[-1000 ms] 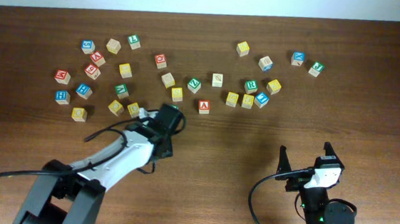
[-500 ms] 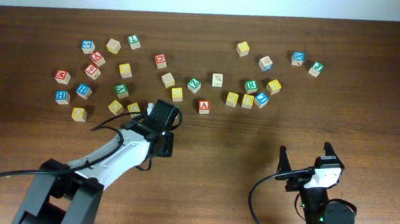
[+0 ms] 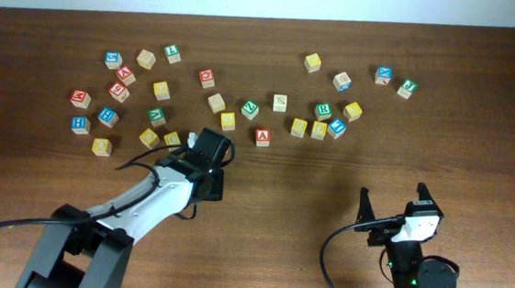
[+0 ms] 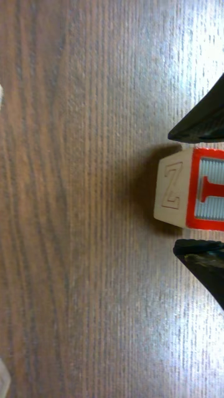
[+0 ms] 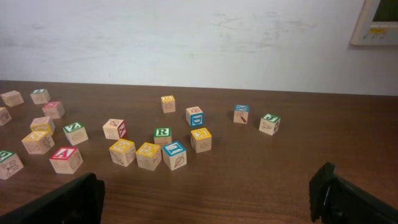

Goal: Spell out ICRA
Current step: 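Carry the I block forward and set it down on the open table, then release the I block and move the left gripper to the yellow C block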

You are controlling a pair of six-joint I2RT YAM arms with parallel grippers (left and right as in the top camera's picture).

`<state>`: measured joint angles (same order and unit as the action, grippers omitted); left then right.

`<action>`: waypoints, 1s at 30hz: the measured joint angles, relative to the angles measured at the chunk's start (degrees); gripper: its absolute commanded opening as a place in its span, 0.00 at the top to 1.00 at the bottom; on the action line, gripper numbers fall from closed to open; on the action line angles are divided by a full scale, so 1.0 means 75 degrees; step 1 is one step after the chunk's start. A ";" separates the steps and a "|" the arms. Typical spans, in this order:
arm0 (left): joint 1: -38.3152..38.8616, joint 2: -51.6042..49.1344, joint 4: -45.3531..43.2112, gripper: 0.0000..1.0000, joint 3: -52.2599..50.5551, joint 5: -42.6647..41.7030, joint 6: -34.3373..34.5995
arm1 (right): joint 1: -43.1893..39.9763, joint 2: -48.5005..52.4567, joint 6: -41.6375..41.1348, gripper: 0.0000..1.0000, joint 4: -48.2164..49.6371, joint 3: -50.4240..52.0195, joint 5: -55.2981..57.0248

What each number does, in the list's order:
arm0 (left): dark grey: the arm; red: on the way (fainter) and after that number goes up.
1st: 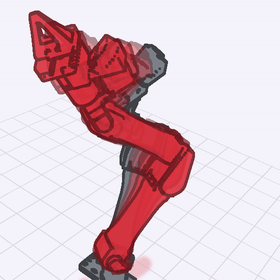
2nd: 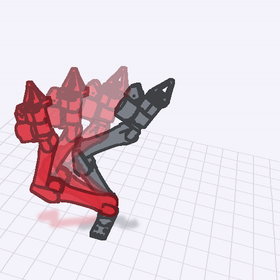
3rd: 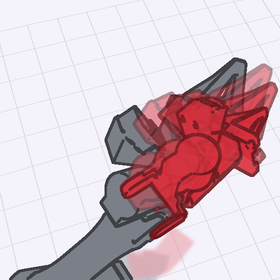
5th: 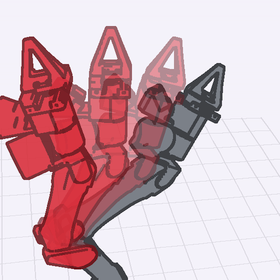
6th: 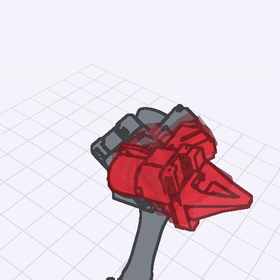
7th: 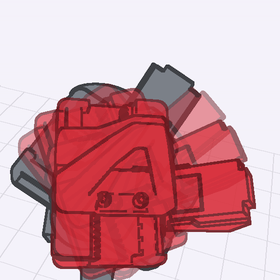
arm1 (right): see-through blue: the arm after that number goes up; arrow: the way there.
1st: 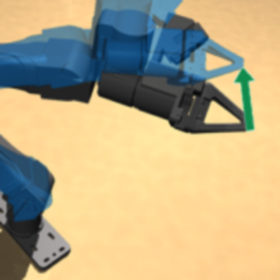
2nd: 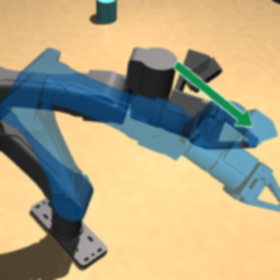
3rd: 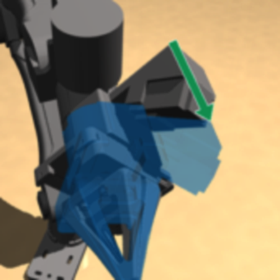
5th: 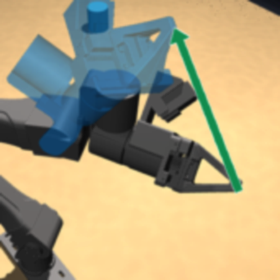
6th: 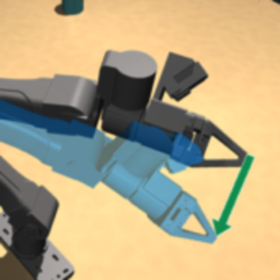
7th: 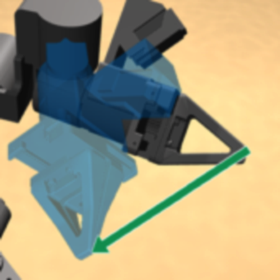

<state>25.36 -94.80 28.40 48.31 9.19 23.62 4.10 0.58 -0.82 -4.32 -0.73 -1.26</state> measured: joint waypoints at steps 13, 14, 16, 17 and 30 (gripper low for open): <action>-0.0009 0.1749 0.2614 0.26 0.2795 -0.0111 0.0017 | 0.0000 0.0000 -0.0003 0.02 0.0000 0.0000 0.0000; -0.0099 0.2025 0.2696 0.18 0.3130 -0.0131 0.0026 | 0.0000 0.0000 -0.0006 0.02 0.0000 0.0000 0.0000; -0.0676 0.2498 0.2739 0.01 0.3346 -0.0181 0.0341 | 0.0000 0.0000 -0.0003 0.02 0.0000 0.0000 0.0000; -0.1323 0.2675 0.2906 0.01 0.3375 -0.0219 0.0691 | 0.0000 0.0000 -0.0003 0.02 0.0000 0.0000 0.0000; -0.2655 0.2675 0.4095 0.01 0.3381 -0.1218 0.1396 | 0.0000 0.0000 -0.0006 0.02 0.0000 0.0000 0.0000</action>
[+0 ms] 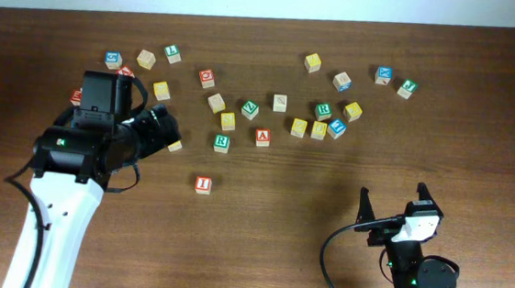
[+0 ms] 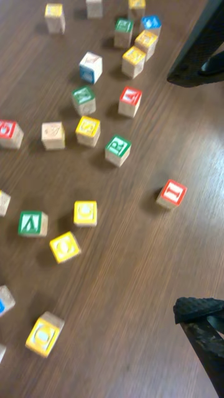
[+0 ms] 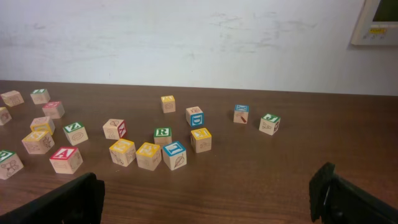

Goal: Spell out ICRA
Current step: 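Release the I block and move the left gripper to the yellow C block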

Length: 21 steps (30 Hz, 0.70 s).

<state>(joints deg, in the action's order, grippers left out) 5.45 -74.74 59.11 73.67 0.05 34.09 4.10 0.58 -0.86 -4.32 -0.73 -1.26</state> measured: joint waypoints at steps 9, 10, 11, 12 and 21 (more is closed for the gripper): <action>-0.1116 -0.0618 -0.0195 0.07 0.0003 0.0015 0.0160 | 0.0000 0.0000 0.0006 0.02 0.0000 0.0000 0.0000; -0.1037 -0.0930 -0.0195 0.08 0.0003 -0.0230 -0.0076 | 0.0000 0.0000 0.0003 0.02 0.0000 0.0000 0.0000; -0.0868 -0.1276 -0.0195 0.07 0.0003 -0.0405 -0.0248 | 0.0000 0.0000 0.0003 0.02 0.0000 0.0000 0.0000; -0.0580 -0.1661 -0.0195 0.04 0.0003 -0.0533 -0.0405 | 0.0000 0.0000 0.0003 0.02 0.0000 0.0000 0.0000; 0.0356 -0.2567 -0.0163 0.01 0.0003 0.0061 -0.0632 | 0.0000 0.0000 0.0003 0.02 0.0000 0.0000 0.0000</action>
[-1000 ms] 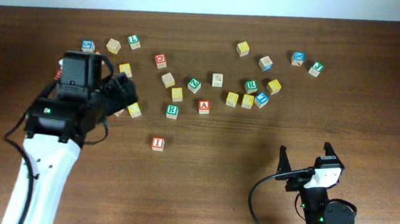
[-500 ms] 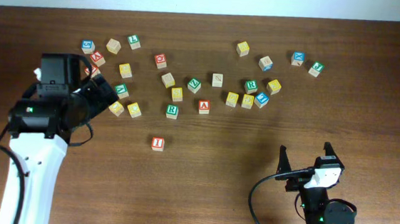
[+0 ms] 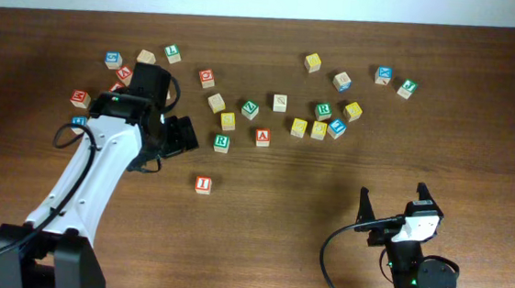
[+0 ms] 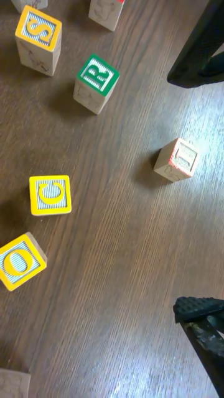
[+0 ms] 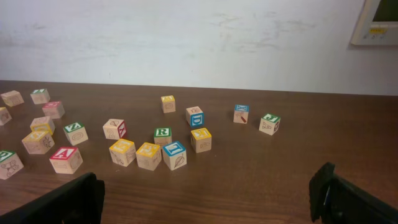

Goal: Spell out ICRA
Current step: 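Release the I block and move the left gripper to the yellow C block, then grasp the yellow C block with the left gripper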

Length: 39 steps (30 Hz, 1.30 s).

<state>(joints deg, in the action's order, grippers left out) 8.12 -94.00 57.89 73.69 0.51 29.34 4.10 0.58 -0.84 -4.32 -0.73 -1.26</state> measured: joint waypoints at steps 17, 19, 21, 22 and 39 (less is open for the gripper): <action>0.0017 -0.0271 -0.0350 0.07 0.0000 0.0239 -0.0006 | 0.0000 0.0000 0.0000 0.02 0.0000 0.0000 0.0000; 0.0017 -0.0393 -0.0353 0.07 0.0000 0.0239 -0.0023 | 0.0000 0.0000 0.0000 0.02 0.0000 0.0000 0.0000; 0.0017 -0.0603 -0.0356 0.07 0.0000 0.0239 -0.0026 | 0.0000 0.0000 0.0003 0.02 0.0000 0.0000 0.0000; 0.0017 -0.0726 -0.0356 0.07 0.0000 0.0239 -0.0023 | 0.0000 0.0000 -0.0003 0.02 0.0000 0.0000 0.0000; 0.0017 -0.2168 -0.1985 0.37 -0.0003 0.0600 0.0003 | 0.0000 0.0000 0.0000 0.02 0.0000 0.0000 0.0000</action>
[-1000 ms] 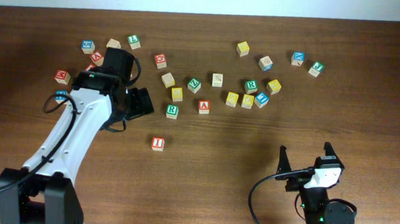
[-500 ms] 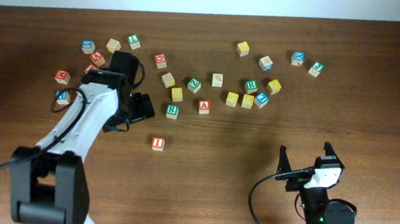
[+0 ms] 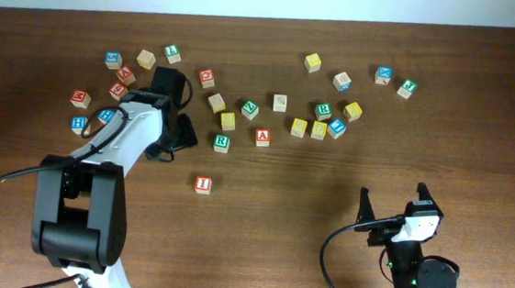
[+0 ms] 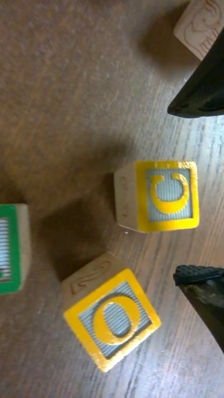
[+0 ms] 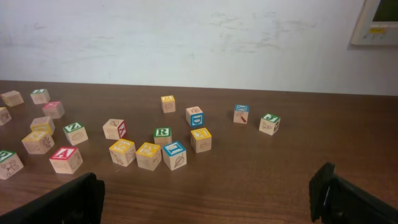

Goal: Spell out ICRA
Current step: 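Grasp the yellow C block with the left gripper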

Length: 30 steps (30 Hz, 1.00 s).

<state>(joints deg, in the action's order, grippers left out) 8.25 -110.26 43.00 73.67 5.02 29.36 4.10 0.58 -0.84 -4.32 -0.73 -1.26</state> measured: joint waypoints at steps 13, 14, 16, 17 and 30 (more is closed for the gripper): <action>0.0000 -0.0472 -0.1072 0.48 0.0000 0.0117 0.0003 | 0.0000 0.0000 0.0003 0.02 0.0000 0.0000 0.0000; 0.0000 -0.0472 -0.1102 0.49 0.0000 0.0119 0.0003 | 0.0000 0.0000 -0.0003 0.02 0.0000 0.0000 0.0000; 0.0000 -0.0472 -0.1113 0.55 0.0000 0.0131 0.0003 | 0.0000 0.0000 -0.0003 0.02 0.0000 0.0000 0.0000; 0.0000 -0.0472 -0.1110 0.55 0.0000 0.0137 0.0006 | 0.0000 0.0000 -0.0003 0.02 0.0000 0.0000 0.0000; 0.0000 -0.0469 -0.0851 0.75 0.0000 0.0137 -0.0032 | 0.0000 0.0000 0.0000 0.02 0.0000 0.0000 0.0000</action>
<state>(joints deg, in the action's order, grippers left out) 8.25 -113.78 36.62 73.67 6.04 29.12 4.10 0.58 -0.84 -4.32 -0.73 -1.26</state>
